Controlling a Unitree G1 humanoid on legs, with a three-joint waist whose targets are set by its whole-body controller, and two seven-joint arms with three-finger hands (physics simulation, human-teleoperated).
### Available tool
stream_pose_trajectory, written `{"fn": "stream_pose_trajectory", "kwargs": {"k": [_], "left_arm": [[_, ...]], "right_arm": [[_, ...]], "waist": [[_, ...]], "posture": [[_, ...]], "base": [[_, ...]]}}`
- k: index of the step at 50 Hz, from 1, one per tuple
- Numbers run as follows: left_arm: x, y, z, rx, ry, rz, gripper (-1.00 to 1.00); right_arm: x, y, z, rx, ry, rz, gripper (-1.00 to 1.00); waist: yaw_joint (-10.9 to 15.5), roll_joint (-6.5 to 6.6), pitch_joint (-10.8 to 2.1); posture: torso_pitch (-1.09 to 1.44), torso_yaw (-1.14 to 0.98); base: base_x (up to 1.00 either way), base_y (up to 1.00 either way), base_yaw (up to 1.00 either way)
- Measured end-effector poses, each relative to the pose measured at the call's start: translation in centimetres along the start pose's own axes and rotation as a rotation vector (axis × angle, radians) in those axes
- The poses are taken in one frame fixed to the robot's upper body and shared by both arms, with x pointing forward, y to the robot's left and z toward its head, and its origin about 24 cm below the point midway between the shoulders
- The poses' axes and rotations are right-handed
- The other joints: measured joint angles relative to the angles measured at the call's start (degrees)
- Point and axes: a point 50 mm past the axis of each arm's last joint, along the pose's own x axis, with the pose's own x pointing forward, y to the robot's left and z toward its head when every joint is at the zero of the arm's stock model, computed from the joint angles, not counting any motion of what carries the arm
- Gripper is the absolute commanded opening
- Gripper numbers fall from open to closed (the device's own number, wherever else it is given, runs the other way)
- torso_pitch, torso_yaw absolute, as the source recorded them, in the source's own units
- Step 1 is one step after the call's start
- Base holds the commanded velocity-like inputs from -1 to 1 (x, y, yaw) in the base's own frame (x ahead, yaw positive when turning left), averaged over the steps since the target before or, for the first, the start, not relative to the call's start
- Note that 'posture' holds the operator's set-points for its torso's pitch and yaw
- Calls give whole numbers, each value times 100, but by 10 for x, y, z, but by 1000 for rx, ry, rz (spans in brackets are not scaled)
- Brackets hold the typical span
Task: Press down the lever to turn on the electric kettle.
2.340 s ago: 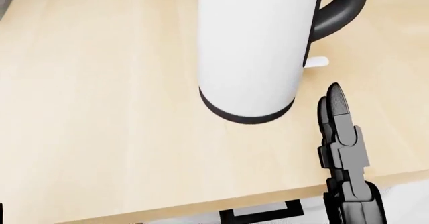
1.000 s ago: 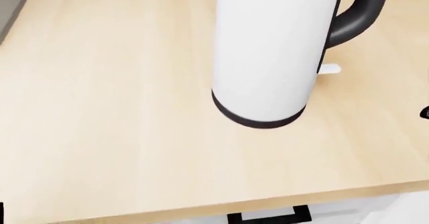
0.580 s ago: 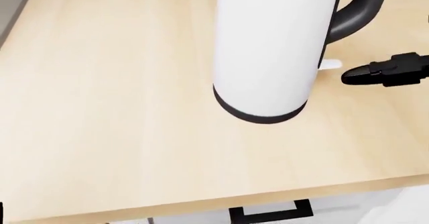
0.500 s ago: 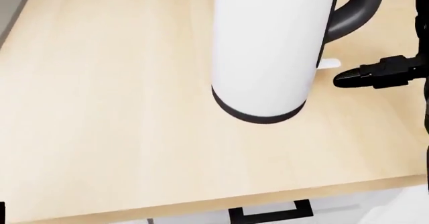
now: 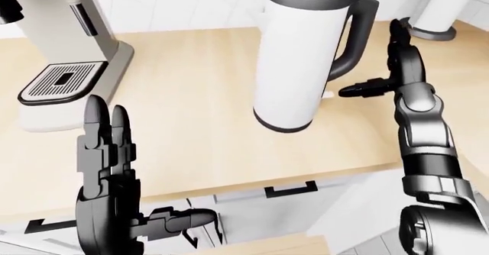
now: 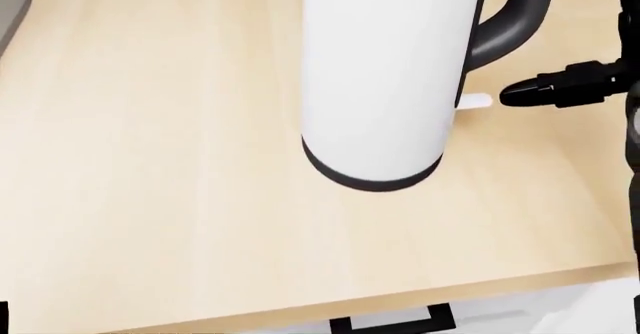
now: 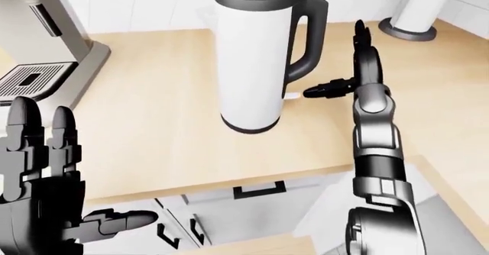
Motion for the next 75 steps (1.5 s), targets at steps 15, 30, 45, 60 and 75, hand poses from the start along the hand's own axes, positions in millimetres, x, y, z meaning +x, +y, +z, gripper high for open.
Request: {"fn": "stream_pose_trajectory", "kwargs": {"k": [15, 30, 45, 60, 75], "left_arm": [[1, 0, 0, 0, 0, -1, 100], [1, 0, -1, 2, 0, -2, 100], [1, 0, 0, 1, -2, -2, 100], [1, 0, 0, 0, -1, -3, 100], [1, 0, -1, 2, 0, -3, 100]], "right_arm": [[16, 7, 4, -5, 0, 5, 100], [28, 24, -1, -7, 29, 27, 100], [31, 25, 0, -7, 40, 22, 100], [28, 34, -9, 0, 36, 13, 100], [20, 38, -24, 27, 21, -26, 100]], "waist": [[23, -17, 9], [27, -8, -5], [30, -13, -24], [30, -31, -76], [42, -101, -177]], "posture": [[0, 0], [0, 0], [0, 0], [0, 0], [0, 0]], "base": [[0, 0, 0], [0, 0, 0], [0, 0, 0], [0, 0, 0], [0, 0, 0]]}}
